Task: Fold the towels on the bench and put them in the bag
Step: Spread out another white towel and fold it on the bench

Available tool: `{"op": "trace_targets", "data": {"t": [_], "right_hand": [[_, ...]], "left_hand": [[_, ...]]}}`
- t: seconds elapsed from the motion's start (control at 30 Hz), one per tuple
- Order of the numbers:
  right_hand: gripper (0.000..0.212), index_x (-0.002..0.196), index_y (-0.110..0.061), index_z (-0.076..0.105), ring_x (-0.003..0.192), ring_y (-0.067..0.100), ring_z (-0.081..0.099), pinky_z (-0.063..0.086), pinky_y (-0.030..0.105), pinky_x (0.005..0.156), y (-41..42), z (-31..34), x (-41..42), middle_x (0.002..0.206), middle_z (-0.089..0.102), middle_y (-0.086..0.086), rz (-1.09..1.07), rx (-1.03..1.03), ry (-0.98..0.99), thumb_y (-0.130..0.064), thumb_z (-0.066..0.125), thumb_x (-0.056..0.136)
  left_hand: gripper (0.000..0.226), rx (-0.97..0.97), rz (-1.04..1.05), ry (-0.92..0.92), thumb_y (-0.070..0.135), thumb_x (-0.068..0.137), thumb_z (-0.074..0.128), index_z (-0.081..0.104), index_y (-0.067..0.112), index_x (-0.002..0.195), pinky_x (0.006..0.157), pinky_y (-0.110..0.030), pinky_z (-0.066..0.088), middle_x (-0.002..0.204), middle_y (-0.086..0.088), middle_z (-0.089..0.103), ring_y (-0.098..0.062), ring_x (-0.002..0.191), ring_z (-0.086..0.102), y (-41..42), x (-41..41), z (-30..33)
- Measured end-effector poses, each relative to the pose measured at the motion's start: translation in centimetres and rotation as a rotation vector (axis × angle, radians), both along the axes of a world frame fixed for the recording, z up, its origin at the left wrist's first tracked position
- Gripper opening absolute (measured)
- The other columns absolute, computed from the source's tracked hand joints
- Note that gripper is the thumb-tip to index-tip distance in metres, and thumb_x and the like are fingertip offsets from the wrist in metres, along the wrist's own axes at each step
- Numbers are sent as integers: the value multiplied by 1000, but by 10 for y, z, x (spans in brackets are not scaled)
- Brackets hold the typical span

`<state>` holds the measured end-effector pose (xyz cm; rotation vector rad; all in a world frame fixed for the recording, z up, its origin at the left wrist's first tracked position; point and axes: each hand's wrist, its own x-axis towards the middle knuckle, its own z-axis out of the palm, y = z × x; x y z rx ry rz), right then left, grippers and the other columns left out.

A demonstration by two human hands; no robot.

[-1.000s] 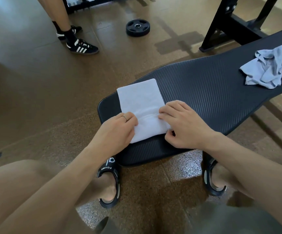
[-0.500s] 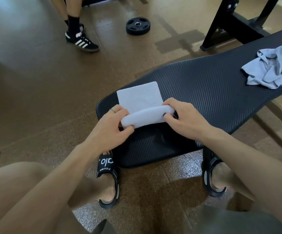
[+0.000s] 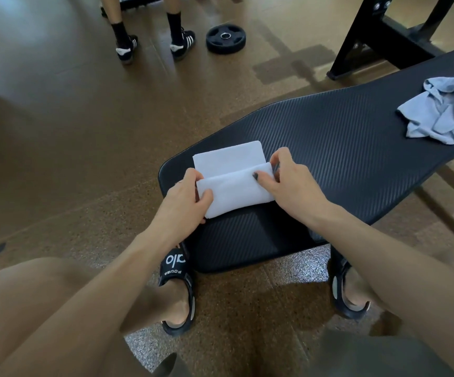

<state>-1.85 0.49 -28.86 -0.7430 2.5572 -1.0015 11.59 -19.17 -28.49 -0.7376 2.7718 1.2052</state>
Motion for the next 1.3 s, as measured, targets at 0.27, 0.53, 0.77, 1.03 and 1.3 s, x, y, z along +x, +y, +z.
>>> {"op": "trace_targets", "data": {"t": [0.27,0.53,0.77,1.03,1.3], "right_hand": [[13,100,-9,53,80,26,49,46,41,70,-6,0,7,101,48,9,115,114,670,-17,62,94],[50,118,-10,60,124,27,49,34,39,113,11,2,12,127,56,5,389,272,651,-40,57,79],[48,122,-11,62,121,26,55,36,37,111,13,3,5,127,62,3,365,183,557,-32,62,79],[45,119,-16,62,93,17,60,44,32,87,16,10,8,103,66,-3,255,53,360,-44,57,85],[26,116,-30,52,87,5,60,46,27,67,12,8,5,98,63,-7,164,-24,-33,-51,43,103]], "left_hand": [[30,-728,-278,236,8,87,67,56,15,114,73,-43,50,112,-10,49,-29,89,52,4,-1,-1],[37,-749,-404,185,39,93,52,57,13,119,92,-38,45,124,-4,53,-27,112,51,9,3,0],[47,-822,-457,102,34,77,58,54,11,117,90,-40,45,120,-7,52,-29,106,51,12,-1,1],[26,-659,-340,227,29,78,48,53,16,101,57,-33,30,76,3,55,-21,62,47,4,1,16],[23,-253,-256,67,34,81,36,53,24,94,62,-39,44,73,0,56,-21,73,53,-7,-4,18]]}}
